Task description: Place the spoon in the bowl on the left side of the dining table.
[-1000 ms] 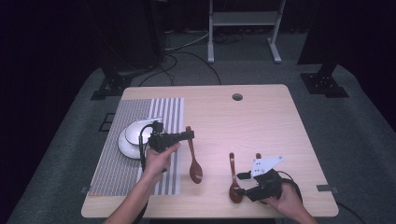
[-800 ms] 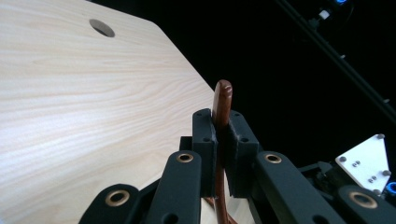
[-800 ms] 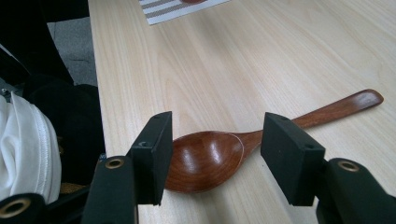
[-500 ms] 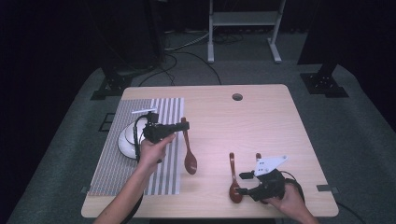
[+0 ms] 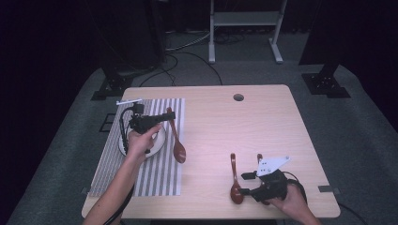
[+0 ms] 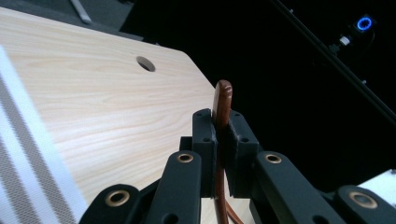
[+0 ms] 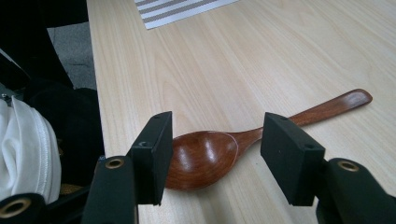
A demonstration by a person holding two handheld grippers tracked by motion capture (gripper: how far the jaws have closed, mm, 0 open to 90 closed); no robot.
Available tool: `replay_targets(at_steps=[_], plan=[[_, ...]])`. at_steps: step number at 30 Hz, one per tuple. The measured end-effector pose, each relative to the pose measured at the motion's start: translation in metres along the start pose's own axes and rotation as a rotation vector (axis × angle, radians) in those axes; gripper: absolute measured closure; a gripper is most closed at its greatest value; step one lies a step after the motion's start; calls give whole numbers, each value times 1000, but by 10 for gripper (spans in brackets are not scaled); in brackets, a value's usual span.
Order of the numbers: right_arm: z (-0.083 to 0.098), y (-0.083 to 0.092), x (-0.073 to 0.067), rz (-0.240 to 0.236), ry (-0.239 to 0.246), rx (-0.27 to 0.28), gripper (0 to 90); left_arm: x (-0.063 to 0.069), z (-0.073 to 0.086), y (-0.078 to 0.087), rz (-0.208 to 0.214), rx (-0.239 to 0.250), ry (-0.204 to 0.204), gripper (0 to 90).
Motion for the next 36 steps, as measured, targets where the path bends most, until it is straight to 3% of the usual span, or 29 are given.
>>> replay_targets(at_steps=[9, 14, 19, 25, 36], plan=[[0, 1, 1, 2, -1, 0, 423, -8, -18, 15, -24, 45, 20, 841], [1, 3, 2, 4, -8, 4, 422, -14, -29, 23, -82, 54, 13, 841], [1, 3, 2, 7, -6, 3, 420, -20, -39, 33, -97, 93, 43, 841], [0, 3, 2, 9, -1, 3, 420, -24, -46, 42, -93, 124, 65, 841], [0, 4, 2, 13, 0, 4, 420, -41, -56, 61, -169, 193, 95, 841]])
Point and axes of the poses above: each handheld gripper's, and its own axes: y roughly backward along the jaws, z roughly out of its underside, x roughly to its right, the point moved 2 cm from there along -y, roughly forward along the jaws, and after that the axes turned 5 degrees about y, right-handed, at the moved point
